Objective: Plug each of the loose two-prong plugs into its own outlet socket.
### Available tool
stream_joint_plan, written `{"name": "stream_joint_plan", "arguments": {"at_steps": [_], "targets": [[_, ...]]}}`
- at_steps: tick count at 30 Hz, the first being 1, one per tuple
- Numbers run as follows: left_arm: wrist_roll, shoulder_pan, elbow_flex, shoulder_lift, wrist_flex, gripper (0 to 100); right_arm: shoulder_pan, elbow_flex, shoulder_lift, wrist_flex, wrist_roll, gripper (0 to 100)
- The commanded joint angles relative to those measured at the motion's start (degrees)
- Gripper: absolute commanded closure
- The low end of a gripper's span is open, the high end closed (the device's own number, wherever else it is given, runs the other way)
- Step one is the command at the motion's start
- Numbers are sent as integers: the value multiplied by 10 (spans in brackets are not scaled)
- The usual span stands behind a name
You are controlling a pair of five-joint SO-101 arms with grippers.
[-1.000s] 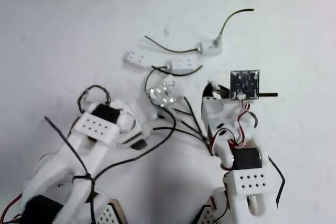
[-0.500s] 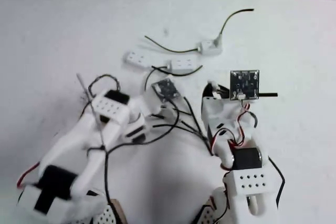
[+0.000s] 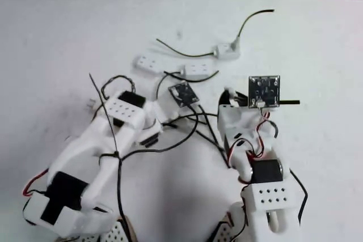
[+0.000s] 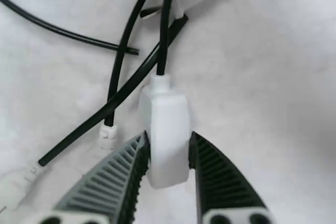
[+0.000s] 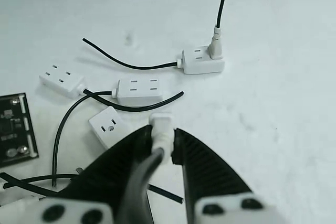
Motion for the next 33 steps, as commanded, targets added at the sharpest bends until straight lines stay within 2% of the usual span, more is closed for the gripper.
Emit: {"name": "stream_joint_plan", "arguments": {"at_steps": [1,11,16,20,26,33], "targets": [[58,12,-9,12,25,977,7,-43,-11,-1,6,981],[151,94,-4,-97,98,976,7,-43,-11,-1,6,981],[169,93,4,-102,98,925,7,-44,-11,-1,6,981],[164,60,36,-87,54,876,7,-44,-11,-1,6,981],[160,-33,33,-66,23,749,4,-44,-11,0,7,981],[99,-110,-38,-65,28,736,4,-44,-11,1,7,981]]}}
